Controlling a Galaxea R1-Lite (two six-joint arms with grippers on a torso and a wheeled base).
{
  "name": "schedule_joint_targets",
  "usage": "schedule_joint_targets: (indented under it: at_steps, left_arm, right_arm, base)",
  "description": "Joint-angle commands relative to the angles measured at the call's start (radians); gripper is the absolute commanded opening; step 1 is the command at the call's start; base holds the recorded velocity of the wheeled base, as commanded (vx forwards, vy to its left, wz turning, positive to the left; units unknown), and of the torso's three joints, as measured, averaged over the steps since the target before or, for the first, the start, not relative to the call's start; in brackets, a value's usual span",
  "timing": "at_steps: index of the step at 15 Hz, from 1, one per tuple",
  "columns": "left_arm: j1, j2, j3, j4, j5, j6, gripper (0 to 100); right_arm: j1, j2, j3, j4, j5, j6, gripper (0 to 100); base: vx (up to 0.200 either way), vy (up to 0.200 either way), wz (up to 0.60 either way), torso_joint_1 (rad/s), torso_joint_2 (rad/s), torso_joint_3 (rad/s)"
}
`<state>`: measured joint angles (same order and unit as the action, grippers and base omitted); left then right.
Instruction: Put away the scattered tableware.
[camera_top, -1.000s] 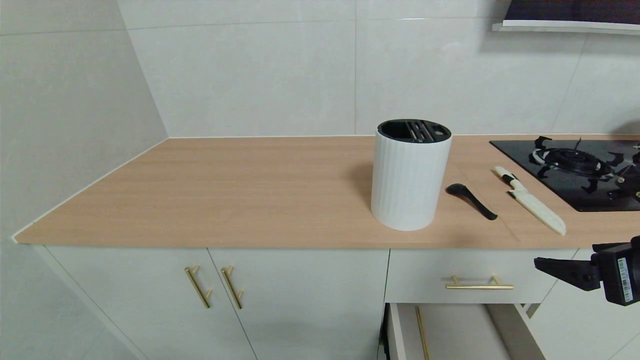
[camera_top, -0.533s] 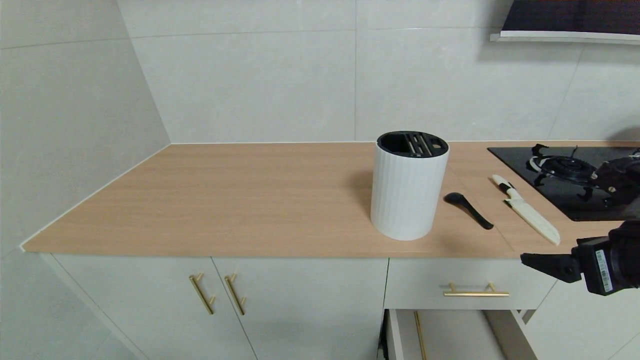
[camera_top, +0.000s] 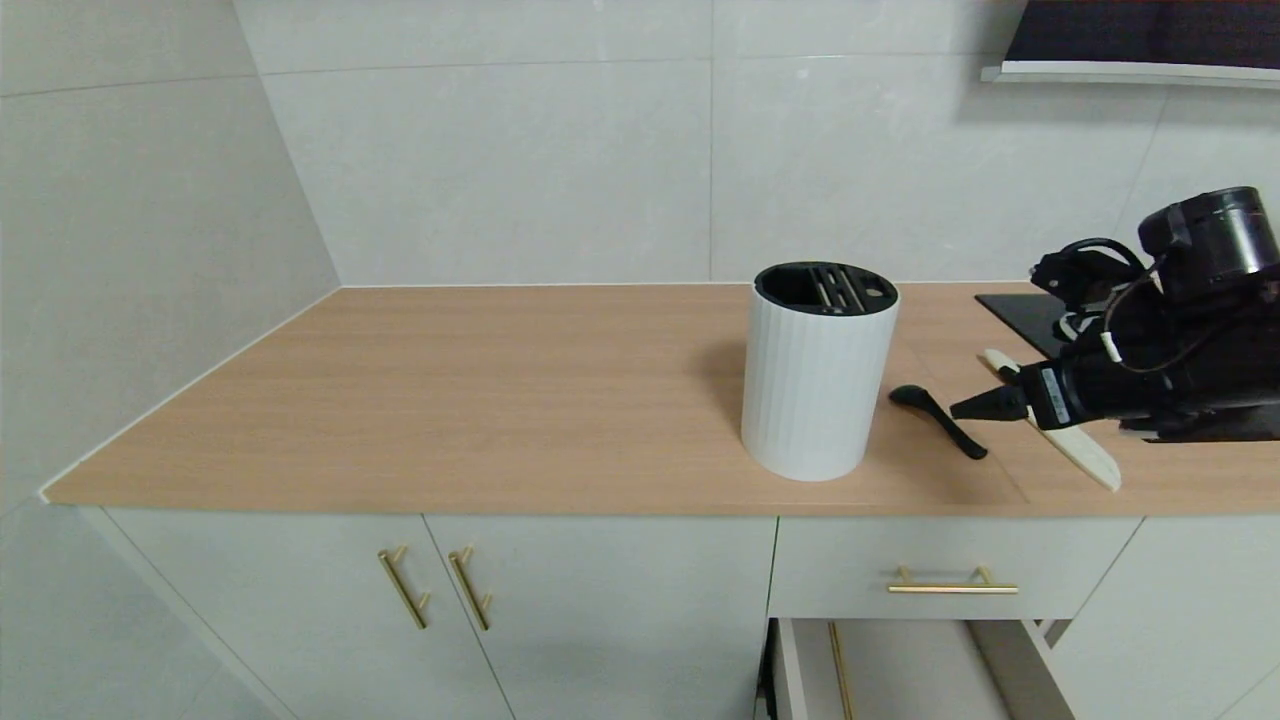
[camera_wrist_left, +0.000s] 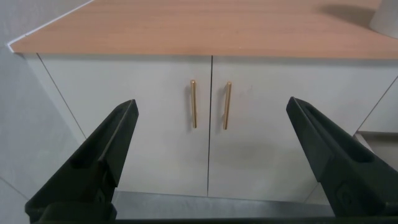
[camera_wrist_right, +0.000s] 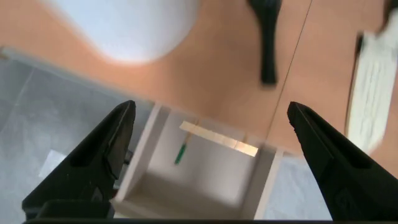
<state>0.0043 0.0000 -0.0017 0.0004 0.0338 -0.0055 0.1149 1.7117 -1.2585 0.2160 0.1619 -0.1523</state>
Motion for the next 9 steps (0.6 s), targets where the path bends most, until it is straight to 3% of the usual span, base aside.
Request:
schedule_joint_targets:
  at_steps: [1, 9]
  left_arm:
    - [0.000, 0.000, -0.001, 0.001, 0.001, -0.001, 100]
    - [0.000, 0.000, 0.000, 0.000, 0.001, -0.001, 100]
  right_arm:
    - [-0.081, 0.227, -0.159, 0.003, 0.027, -0.042, 100]
    - [-0.075, 0.385, -0.222, -0.023, 0.027, -0.059, 100]
  base:
    - [0.000, 0.000, 0.00, 0.000, 0.00, 0.000]
    - [0.000, 0.000, 0.00, 0.000, 0.00, 0.000]
